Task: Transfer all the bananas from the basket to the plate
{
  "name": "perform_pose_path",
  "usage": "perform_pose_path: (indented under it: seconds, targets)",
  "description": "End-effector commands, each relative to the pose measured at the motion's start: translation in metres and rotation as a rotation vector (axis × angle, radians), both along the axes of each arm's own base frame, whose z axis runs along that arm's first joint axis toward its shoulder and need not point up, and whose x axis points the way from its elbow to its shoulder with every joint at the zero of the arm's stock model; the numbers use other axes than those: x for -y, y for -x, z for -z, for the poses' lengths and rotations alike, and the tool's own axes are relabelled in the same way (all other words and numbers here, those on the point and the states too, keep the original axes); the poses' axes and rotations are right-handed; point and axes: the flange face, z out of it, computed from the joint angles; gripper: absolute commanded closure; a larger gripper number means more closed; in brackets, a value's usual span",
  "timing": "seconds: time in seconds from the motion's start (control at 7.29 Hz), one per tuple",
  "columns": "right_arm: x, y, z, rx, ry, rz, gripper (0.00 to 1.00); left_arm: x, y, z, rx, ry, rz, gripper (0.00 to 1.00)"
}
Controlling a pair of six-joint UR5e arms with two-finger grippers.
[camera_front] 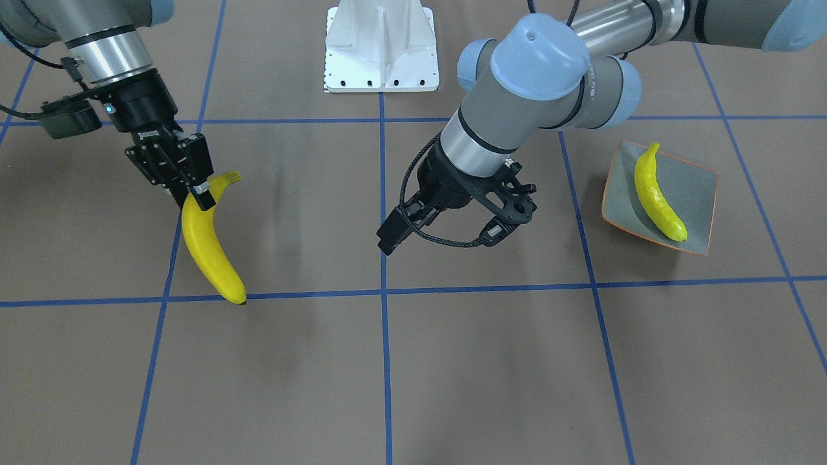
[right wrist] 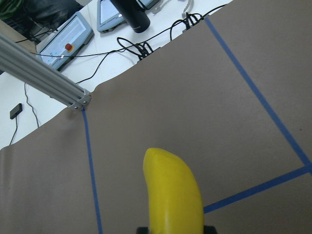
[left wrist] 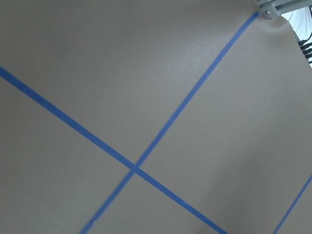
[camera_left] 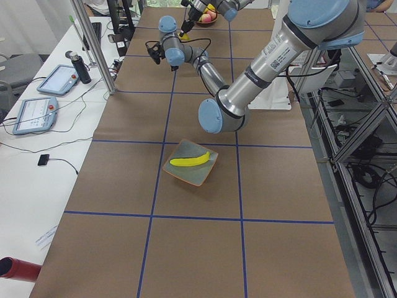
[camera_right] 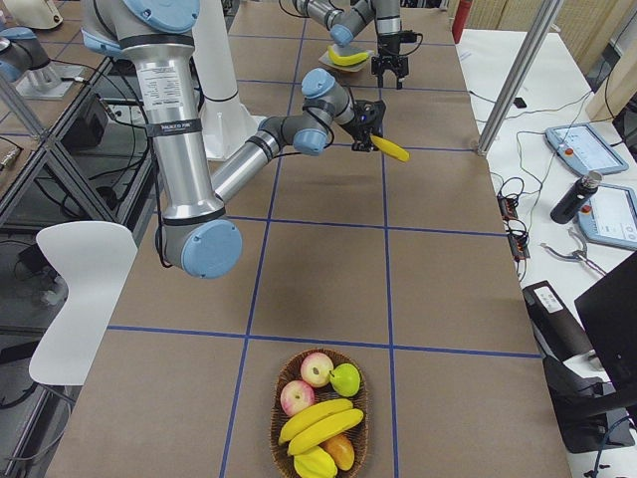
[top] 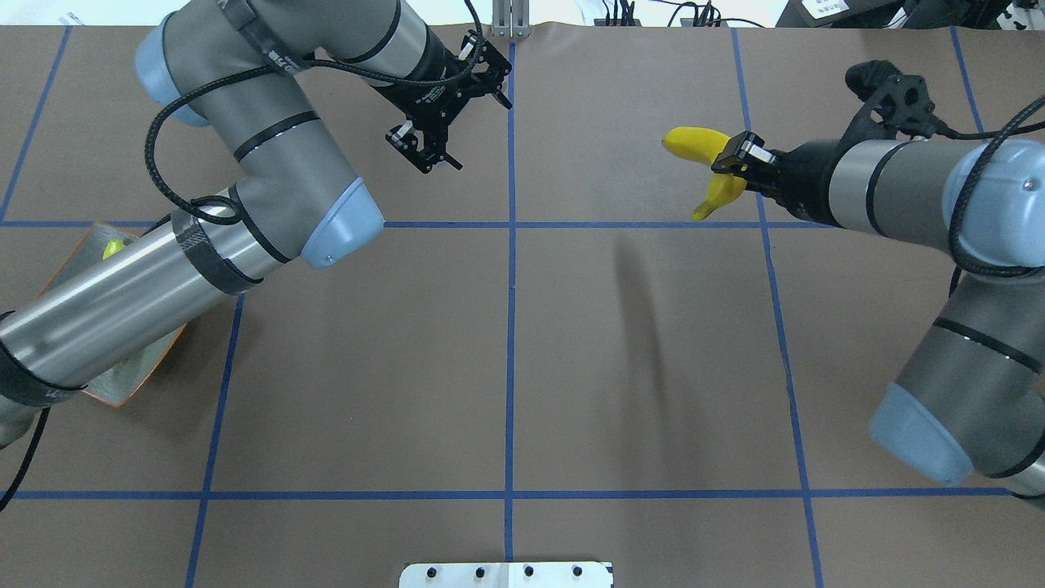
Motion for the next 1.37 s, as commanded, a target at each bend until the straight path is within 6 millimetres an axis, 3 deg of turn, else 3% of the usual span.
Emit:
perform_pose_path:
  seconds: [0.0, 0.14, 0.27, 0.41, 0.82, 1.23]
  targets:
    - [-0.033, 0.047, 0.026, 0.011, -0.068, -0.007, 1.0, -0.018, -0.022, 0.035, -0.042, 0.041, -0.014, 0.05]
    - [-0.043, 0.059, 0.029, 0.007, -0.084, -0.01, 1.0, -0.021, -0.026, 0.047, -0.056, 0.045, -0.014, 0.05]
    - [-0.053, 0.069, 0.029, -0.005, -0.102, -0.011, 1.0, -0.028, -0.042, 0.051, -0.053, 0.05, -0.032, 0.05]
    - [-0.064, 0.084, 0.04, 0.003, -0.125, -0.016, 1.0, -0.028, -0.051, 0.058, -0.053, 0.055, -0.036, 0.05]
    - [-0.077, 0.096, 0.053, -0.008, -0.178, -0.014, 1.0, -0.022, -0.058, 0.049, -0.044, 0.069, -0.036, 0.05]
    - [-0.077, 0.096, 0.068, 0.01, -0.199, -0.017, 1.0, -0.027, -0.066, 0.048, -0.041, 0.078, -0.047, 0.06]
